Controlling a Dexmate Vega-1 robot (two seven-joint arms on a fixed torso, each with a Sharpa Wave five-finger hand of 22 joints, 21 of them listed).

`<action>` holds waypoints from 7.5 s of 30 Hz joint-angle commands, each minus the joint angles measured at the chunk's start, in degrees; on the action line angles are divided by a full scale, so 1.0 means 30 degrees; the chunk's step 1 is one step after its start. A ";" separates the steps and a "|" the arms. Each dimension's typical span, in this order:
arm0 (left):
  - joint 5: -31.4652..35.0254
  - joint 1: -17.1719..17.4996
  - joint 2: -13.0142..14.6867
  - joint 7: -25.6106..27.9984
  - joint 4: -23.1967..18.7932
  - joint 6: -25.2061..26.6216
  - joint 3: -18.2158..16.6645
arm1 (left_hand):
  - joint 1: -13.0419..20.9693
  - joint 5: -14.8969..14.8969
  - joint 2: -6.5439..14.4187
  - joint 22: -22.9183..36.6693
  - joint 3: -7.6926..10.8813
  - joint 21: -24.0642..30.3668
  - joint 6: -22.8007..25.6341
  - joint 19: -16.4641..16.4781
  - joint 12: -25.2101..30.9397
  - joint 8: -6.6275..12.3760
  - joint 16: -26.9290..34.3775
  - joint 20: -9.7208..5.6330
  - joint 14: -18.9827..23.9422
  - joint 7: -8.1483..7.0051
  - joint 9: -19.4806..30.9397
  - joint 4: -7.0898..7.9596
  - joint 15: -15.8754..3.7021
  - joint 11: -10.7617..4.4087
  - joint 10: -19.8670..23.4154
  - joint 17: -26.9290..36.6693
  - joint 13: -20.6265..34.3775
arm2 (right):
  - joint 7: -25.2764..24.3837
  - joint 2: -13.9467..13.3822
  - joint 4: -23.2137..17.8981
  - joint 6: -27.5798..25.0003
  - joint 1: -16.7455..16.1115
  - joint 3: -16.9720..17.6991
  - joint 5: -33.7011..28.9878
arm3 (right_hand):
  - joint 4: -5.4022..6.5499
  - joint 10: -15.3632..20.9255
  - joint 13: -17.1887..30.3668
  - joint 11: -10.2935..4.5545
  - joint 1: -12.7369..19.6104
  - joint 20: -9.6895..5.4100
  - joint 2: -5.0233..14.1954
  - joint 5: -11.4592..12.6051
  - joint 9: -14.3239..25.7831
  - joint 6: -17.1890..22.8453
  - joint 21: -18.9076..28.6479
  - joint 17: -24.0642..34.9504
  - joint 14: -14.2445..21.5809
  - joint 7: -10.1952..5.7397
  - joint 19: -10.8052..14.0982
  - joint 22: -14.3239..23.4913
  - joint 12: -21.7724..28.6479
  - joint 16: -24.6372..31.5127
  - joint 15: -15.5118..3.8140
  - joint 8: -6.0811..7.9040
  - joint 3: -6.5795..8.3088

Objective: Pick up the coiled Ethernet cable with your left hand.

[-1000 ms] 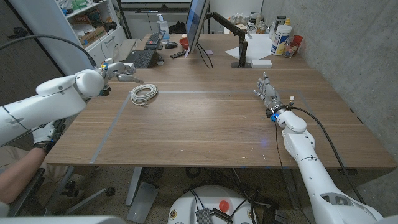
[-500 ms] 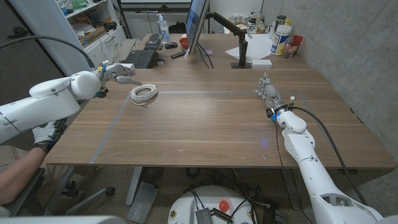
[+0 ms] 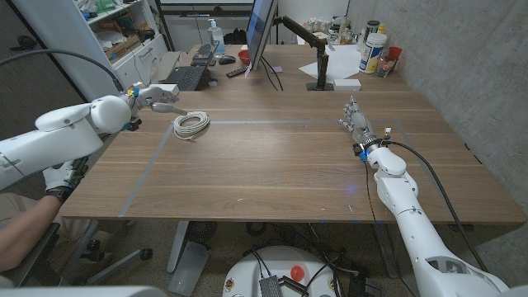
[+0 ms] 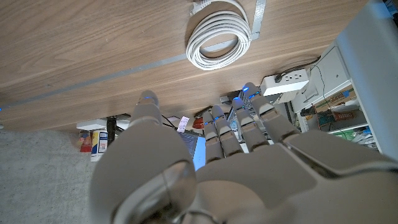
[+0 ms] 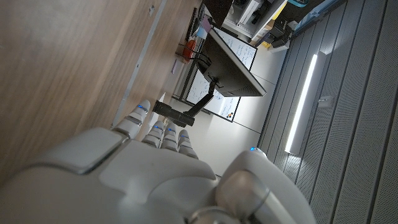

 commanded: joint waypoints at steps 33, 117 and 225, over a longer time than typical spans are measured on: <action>0.2113 -0.2223 -0.1510 -0.2775 0.2062 -0.1281 0.1503 | 0.0336 -0.0080 0.0133 0.0037 0.0006 0.0058 0.0494 0.0276 0.0122 0.0114 0.0145 -0.0049 0.0407 -0.0076 0.0096 0.0236 -0.2146 -0.0132 0.0521 0.0087 0.0220 | -0.0174 0.0034 0.0168 -0.0109 0.0150 0.0056 0.0056 | 0.0021 -0.0113 0.0050 -0.0037 0.0208 0.0143 0.0155 -0.0152 0.0117 -0.0106 0.0108 0.0042 -0.0121 -0.0013 0.0112 0.0069 0.0117 0.0088 -0.0017 0.0121 -0.0172; 0.3567 -0.5109 -0.4204 -0.4881 0.6368 -0.2930 0.3666 | 0.0357 -0.0182 0.0229 0.0036 -0.0222 -0.0084 0.0883 0.0308 -0.0086 0.0072 0.0027 0.0053 0.0654 -0.0131 0.0126 0.0406 -0.2192 -0.0084 0.0831 0.0153 0.0489 | -0.0292 0.0237 0.0603 -0.0471 0.0499 0.0066 -0.0108 | -0.0004 -0.0378 0.0053 -0.0049 0.0267 0.0180 0.0241 -0.0189 0.0121 -0.0389 0.0089 0.0051 -0.0381 -0.0018 0.0004 0.0071 0.0079 0.0042 -0.0022 0.0077 -0.0291; 0.4999 -0.9693 -0.8008 -0.6160 1.3259 -0.4945 0.6950 | 0.0887 -0.0316 0.0715 0.0044 -0.0190 -0.0151 0.1758 0.0504 -0.0273 0.0227 -0.0081 0.0011 0.0898 -0.0354 0.0172 0.0333 -0.2319 0.0004 0.1433 0.0182 0.0789 | 0.0420 0.0488 0.0834 -0.1143 0.0800 0.0436 0.0202 | -0.0035 -0.0384 0.0052 -0.0035 0.0350 0.0204 0.0345 -0.0220 0.0119 -0.0417 0.0109 0.0050 -0.0376 -0.0004 -0.0013 0.0071 0.0123 0.0086 0.0032 0.0113 -0.0445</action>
